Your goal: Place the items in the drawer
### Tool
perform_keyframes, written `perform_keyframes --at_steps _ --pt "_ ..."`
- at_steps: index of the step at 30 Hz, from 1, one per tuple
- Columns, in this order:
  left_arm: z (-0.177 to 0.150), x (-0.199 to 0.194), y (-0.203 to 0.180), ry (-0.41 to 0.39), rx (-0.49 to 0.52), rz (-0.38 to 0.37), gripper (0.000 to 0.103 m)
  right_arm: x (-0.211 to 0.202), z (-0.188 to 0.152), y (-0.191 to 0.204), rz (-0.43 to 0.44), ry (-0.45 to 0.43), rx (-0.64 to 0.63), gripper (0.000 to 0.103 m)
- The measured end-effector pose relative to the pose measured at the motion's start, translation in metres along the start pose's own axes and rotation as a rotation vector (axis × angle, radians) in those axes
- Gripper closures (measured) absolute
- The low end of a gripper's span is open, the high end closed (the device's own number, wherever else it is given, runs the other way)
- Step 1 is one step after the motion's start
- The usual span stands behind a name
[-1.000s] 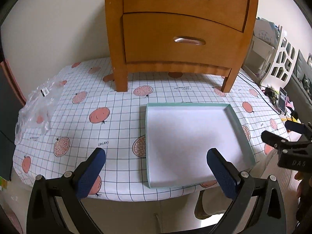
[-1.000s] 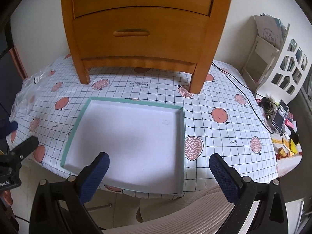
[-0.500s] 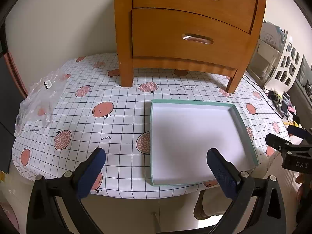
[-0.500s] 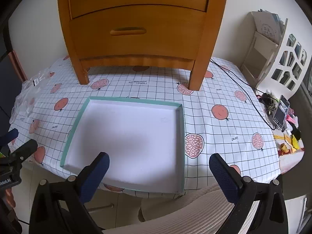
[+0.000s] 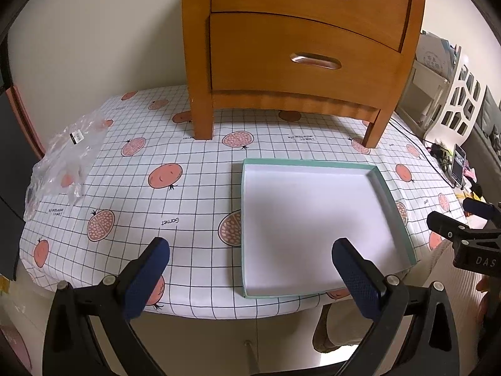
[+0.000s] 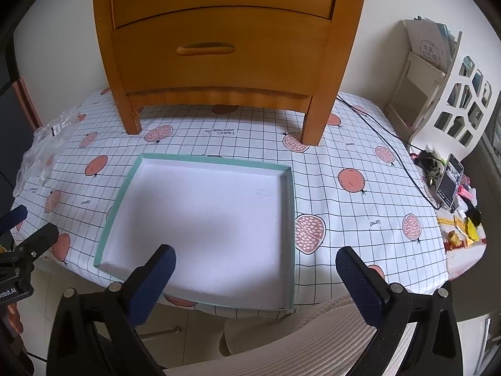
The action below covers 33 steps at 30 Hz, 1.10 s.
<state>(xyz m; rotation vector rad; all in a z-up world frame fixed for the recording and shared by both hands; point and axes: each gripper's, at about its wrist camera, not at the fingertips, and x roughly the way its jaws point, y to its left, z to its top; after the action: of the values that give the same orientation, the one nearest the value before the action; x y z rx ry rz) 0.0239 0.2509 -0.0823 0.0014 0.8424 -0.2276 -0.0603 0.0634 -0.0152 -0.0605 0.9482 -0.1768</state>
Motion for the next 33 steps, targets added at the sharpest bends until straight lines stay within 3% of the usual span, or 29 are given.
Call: perform_keyframes --at_steps 33 --pt "-0.0037 0.0022 -0.0023 0.004 0.006 -0.003 0.0 0.0003 0.0 -0.0018 0.003 -0.001 0.0 0.0"
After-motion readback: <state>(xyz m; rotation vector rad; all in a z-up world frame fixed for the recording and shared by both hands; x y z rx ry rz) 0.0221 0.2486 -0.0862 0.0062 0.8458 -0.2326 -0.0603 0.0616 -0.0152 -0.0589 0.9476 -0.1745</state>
